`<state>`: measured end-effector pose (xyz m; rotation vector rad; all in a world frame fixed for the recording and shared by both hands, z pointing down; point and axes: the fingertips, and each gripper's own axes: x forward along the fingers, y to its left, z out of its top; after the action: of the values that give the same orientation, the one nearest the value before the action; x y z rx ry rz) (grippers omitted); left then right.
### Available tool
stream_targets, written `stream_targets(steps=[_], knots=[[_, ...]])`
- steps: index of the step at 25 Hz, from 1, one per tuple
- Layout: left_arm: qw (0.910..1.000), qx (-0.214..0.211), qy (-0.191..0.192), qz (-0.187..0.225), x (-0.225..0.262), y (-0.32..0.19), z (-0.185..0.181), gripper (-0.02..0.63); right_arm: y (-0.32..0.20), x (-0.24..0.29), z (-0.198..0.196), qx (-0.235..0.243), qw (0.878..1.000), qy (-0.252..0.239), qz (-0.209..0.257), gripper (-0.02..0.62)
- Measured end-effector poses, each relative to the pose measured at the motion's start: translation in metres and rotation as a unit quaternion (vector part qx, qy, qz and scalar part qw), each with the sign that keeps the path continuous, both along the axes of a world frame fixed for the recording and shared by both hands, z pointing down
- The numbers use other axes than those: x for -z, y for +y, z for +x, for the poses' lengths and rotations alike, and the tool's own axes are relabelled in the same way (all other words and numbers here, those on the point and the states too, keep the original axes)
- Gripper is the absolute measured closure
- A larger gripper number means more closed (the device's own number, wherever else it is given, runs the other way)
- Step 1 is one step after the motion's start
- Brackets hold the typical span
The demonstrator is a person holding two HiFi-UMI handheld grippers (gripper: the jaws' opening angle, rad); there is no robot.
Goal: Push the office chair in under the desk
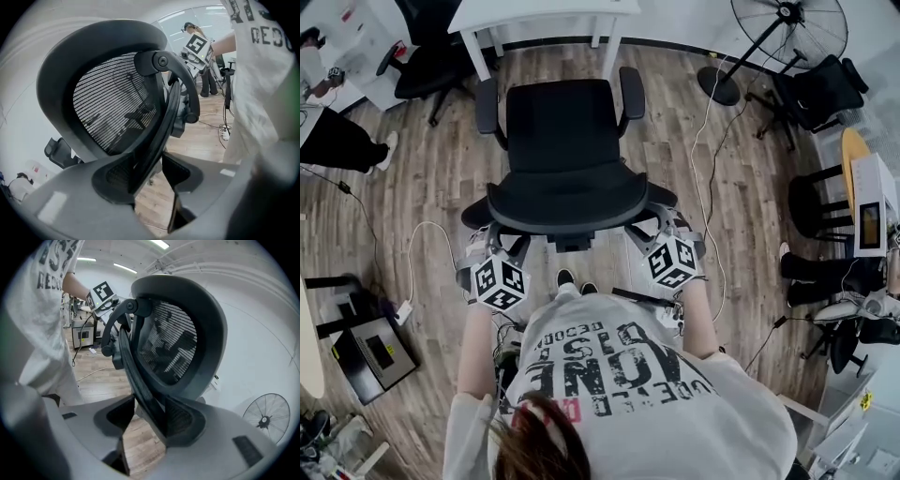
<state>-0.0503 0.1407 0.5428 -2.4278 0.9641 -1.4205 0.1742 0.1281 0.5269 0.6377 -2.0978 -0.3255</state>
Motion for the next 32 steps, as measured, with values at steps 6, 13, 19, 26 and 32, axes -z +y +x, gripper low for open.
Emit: stream_targets(steps=[6,13,19,26,32], knots=[[0.9999,-0.001,-0.003,0.010,0.001,-0.017,-0.003,0.407,-0.018,0.000,-0.004,-0.001,1.000,0.001,-0.006,0.388],[0.9998,-0.009,-0.005,0.017,0.001,-0.039,-0.008,0.408,-0.038,0.000,-0.008,-0.008,1.000,-0.001,0.004,0.388],[0.9996,-0.008,-0.006,0.027,0.002,-0.057,-0.012,0.407,-0.057,0.000,-0.011,-0.008,1.000,0.000,0.004,0.388],[0.9995,-0.005,-0.015,0.027,0.002,-0.085,-0.019,0.407,-0.087,-0.002,-0.018,-0.004,1.000,0.020,-0.001,0.388],[0.9995,-0.002,-0.020,0.024,-0.001,-0.110,-0.027,0.407,-0.111,-0.006,-0.025,0.001,0.999,0.047,-0.022,0.397]])
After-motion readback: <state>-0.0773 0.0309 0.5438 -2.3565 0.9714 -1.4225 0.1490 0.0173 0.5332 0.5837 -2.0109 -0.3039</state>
